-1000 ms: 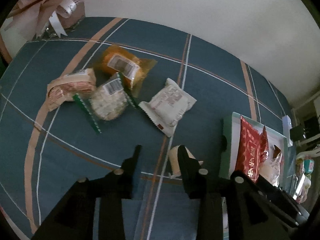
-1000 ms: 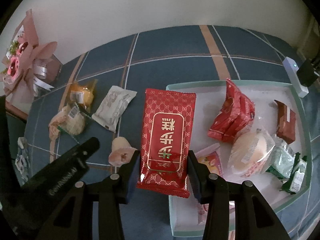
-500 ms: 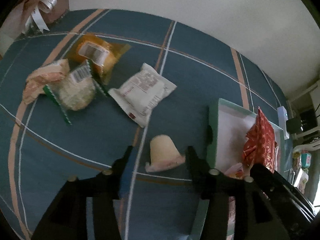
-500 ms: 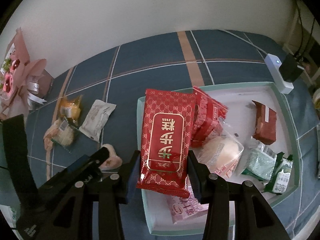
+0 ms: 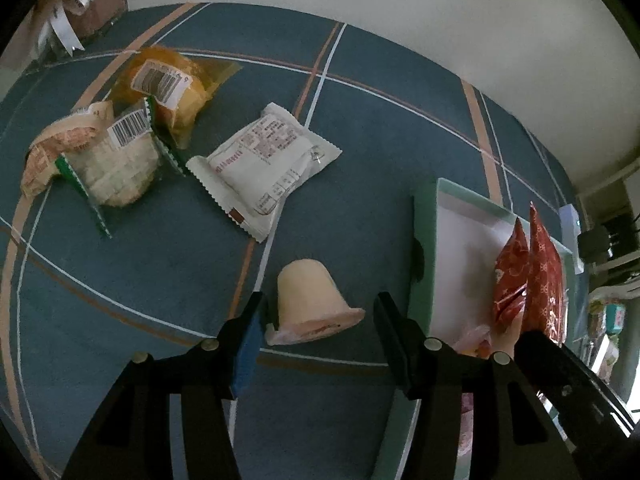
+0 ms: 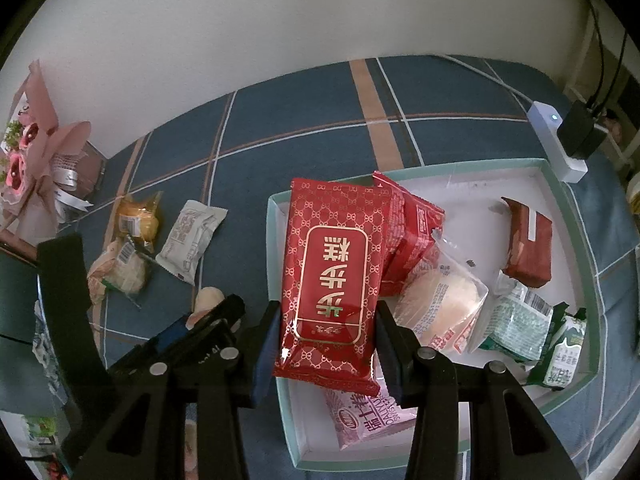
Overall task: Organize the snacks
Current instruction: 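Lower the red pack into the tray with the right tool while the left tool drops the cake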
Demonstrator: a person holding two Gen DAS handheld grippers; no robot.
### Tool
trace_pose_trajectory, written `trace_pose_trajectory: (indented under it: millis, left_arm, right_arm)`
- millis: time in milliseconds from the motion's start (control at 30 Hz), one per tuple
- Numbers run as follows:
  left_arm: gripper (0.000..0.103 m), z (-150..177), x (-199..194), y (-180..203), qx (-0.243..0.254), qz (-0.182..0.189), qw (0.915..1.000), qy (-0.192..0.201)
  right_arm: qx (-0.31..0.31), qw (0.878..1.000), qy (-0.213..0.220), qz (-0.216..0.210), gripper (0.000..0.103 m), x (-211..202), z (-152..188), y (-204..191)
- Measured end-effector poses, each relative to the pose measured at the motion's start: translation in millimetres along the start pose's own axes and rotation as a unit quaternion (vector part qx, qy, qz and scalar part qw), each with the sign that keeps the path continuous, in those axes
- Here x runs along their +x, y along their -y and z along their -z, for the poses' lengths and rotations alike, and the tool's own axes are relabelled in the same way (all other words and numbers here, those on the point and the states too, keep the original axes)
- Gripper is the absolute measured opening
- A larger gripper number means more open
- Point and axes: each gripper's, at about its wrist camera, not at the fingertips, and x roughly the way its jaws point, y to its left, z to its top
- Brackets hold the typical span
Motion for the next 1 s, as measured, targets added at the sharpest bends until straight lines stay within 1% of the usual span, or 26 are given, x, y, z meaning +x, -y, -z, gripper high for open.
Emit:
trace_pose_trajectory:
  millis: [33,67,333,500,667,767,833,900,1000]
  left_arm:
    - [0.048,1,0,0,0.003,-0.003,1.0000,-0.001]
    - [0.046,1,0,1,0.003,-0.001,1.0000,-0.001]
    - [0.045,-3,-4,0,0.000,0.001,1.0000,-0.002]
    - [0.045,-6,-23,-1,0.004,0.009,0.9998,0.018]
    - [0.045,-11,-46,11,0.019,0.034,0.9981,0.047]
    - [0.045,-13,-56,25,0.037,0.051,0.9961,0.062]
    - [0.045,-15,-57,36,0.051,0.060,0.9947,0.067]
    - [0.045,-11,-57,46,0.065,0.060,0.9938,0.067]
    - [0.045,-8,-48,63,0.082,0.064,0.9927,0.060]
  right_arm:
    - [0.001,1.000,-0.001,0.000,0.047,0,0,0]
    - [0.002,1.000,-0.001,0.000,0.047,1,0,1]
    - [0.008,1.000,0.000,-0.006,0.047,-2,-2,3]
    - [0.015,1.000,0.010,-0.014,0.047,-10,-6,7]
    - [0.027,0.999,0.020,-0.023,0.047,-18,-10,16]
    - [0.046,0.998,0.030,-0.029,0.048,-25,-15,33]
    - [0.059,0.998,0.032,-0.020,0.048,-25,-16,45]
    - [0.081,0.996,0.032,-0.007,0.048,-24,-17,63]
    - [0.106,0.994,0.030,-0.003,0.047,-21,-18,84]
